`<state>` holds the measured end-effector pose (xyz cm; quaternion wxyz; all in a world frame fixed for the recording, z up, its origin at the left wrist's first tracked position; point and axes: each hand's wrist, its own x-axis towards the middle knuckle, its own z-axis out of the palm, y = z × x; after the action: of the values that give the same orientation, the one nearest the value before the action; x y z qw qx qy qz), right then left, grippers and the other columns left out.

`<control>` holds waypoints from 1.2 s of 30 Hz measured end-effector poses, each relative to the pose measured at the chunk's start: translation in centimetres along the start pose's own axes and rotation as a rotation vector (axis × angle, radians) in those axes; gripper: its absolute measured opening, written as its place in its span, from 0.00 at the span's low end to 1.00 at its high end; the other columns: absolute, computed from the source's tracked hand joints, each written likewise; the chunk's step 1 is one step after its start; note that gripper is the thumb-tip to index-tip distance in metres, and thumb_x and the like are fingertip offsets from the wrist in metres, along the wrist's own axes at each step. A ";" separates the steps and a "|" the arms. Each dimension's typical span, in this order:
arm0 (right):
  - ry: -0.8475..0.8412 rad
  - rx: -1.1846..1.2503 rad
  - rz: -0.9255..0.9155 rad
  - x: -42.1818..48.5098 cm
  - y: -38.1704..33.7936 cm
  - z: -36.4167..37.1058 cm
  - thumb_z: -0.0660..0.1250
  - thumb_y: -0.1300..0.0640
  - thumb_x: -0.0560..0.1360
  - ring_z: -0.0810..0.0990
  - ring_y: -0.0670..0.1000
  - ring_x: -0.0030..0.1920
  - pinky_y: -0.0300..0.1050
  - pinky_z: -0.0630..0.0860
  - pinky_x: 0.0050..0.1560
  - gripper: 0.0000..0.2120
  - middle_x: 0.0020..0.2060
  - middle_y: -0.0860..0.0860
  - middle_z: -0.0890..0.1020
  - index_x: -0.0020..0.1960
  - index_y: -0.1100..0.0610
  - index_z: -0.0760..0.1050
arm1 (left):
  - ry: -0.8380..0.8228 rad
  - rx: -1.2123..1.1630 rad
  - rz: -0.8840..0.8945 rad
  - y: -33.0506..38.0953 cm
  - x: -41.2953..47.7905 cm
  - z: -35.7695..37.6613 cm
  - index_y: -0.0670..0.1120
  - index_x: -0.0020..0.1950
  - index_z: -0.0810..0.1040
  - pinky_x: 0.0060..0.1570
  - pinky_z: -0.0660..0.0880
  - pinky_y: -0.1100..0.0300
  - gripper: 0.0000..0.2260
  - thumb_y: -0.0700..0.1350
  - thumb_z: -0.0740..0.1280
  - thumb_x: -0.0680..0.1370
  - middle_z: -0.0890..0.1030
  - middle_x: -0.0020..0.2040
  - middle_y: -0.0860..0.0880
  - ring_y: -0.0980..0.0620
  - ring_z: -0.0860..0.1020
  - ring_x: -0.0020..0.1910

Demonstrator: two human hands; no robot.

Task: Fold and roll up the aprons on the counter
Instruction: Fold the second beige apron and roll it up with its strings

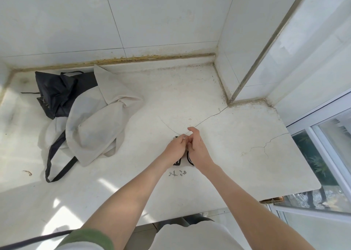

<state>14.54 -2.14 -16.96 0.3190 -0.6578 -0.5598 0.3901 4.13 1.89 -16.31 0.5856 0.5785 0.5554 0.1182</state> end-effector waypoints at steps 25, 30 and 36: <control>0.104 -0.091 0.079 -0.2 0.5 -1.4 0.57 0.68 0.78 0.69 0.51 0.42 0.28 0.65 0.40 0.06 0.44 0.53 0.70 0.50 0.65 0.72 | 0.009 -0.026 0.071 -0.5 -0.1 0.4 0.45 0.49 0.70 0.31 0.64 0.69 0.13 0.47 0.49 0.85 0.73 0.38 0.52 0.57 0.69 0.34; -0.054 0.170 0.237 -0.6 -0.3 -1.7 0.62 0.61 0.79 0.71 0.46 0.37 0.30 0.67 0.35 0.04 0.39 0.51 0.73 0.50 0.59 0.67 | 0.011 -0.047 -0.017 -0.7 0.4 0.3 0.47 0.42 0.70 0.39 0.64 0.60 0.13 0.47 0.52 0.84 0.72 0.39 0.51 0.53 0.69 0.38; -0.138 0.168 0.295 -0.8 0.1 -2.7 0.62 0.63 0.78 0.67 0.45 0.35 0.36 0.64 0.37 0.11 0.34 0.48 0.71 0.38 0.54 0.71 | 0.037 -0.283 -0.074 -0.8 -0.1 0.5 0.49 0.46 0.76 0.36 0.65 0.63 0.10 0.46 0.58 0.83 0.72 0.36 0.51 0.55 0.69 0.36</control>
<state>16.87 -2.87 -15.56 0.2730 -0.6755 -0.4433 0.5222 4.04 1.30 -17.01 0.6550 0.4670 0.5647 0.1842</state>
